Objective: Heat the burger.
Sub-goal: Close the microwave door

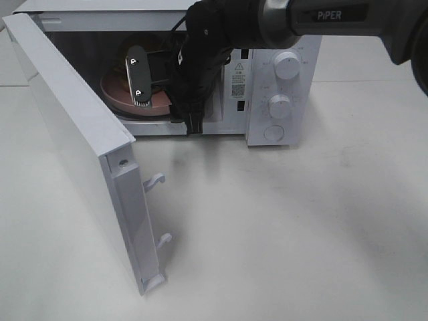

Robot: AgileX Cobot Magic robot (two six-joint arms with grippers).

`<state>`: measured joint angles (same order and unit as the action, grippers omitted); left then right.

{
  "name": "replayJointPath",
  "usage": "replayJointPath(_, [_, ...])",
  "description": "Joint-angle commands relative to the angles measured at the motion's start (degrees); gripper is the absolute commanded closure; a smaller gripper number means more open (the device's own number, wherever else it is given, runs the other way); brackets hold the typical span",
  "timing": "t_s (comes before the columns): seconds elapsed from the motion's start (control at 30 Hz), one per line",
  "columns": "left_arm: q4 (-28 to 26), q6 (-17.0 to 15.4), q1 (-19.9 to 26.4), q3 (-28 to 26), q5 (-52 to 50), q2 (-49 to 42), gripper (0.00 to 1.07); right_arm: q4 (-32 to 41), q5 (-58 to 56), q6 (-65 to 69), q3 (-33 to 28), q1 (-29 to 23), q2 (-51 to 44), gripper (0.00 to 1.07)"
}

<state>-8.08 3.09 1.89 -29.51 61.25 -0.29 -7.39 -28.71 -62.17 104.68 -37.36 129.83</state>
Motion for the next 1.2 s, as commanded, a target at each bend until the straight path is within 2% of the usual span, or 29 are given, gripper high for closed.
replayJointPath(0.03, [0.1, -0.2, 0.2, 0.0, -0.2, -0.3, 0.07, 0.3, 2.4, 1.7, -3.8, 0.0, -2.9, 0.46])
replayJointPath(0.13, [0.1, -0.2, 0.2, 0.0, -0.2, -0.3, 0.07, 0.3, 4.1, 3.2, -6.4, 0.0, -4.2, 0.44])
replayJointPath(0.2, [0.1, -0.2, 0.2, 0.0, -0.2, -0.3, 0.07, 0.3, 7.1, 6.2, -10.9, 0.0, -6.8, 0.39])
replayJointPath(0.23, [0.1, -0.2, 0.2, 0.0, -0.2, -0.3, 0.07, 0.3, 7.1, 6.2, -10.9, 0.0, -6.8, 0.39])
replayJointPath(0.3, [0.1, -0.2, 0.2, 0.0, -0.2, -0.3, 0.07, 0.1, 9.3, 6.5, -14.6, 0.0, -8.9, 0.34])
replayJointPath(0.4, [0.1, -0.2, 0.2, 0.0, -0.2, -0.3, 0.07, 0.1, 10.0, 6.5, -15.7, 0.0, -9.6, 0.33])
replayJointPath(0.47, [0.1, -0.2, 0.2, 0.0, -0.2, -0.3, 0.07, 0.2, 12.7, 7.3, -19.7, 0.0, -12.6, 0.29])
replayJointPath(0.57, [0.1, -0.2, 0.2, 0.0, -0.2, -0.3, 0.07, 0.2, 13.6, 8.0, -20.7, 0.0, -13.3, 0.29])
replayJointPath(0.63, [0.1, -0.2, 0.2, 0.0, -0.2, -0.3, 0.07, 0.1, 16.0, 11.1, -24.4, 0.0, -16.2, 0.30])
replayJointPath(0.73, [0.1, -0.2, 0.2, 0.0, -0.2, -0.3, 0.07, 0.1, 16.0, 11.5, -25.2, 0.0, -17.0, 0.31])
replayJointPath(0.93, [0.1, -0.2, 0.2, 0.0, -0.2, -0.3, 0.07, 0.2, 16.2, 13.1, -30.7, 0.6, -21.9, 0.31])
replayJointPath(1.2, [0.1, -0.2, 0.2, 0.0, -0.2, -0.3, 0.07, -0.6, 16.8, 21.0, -36.6, 1.4, -27.8, 0.26])
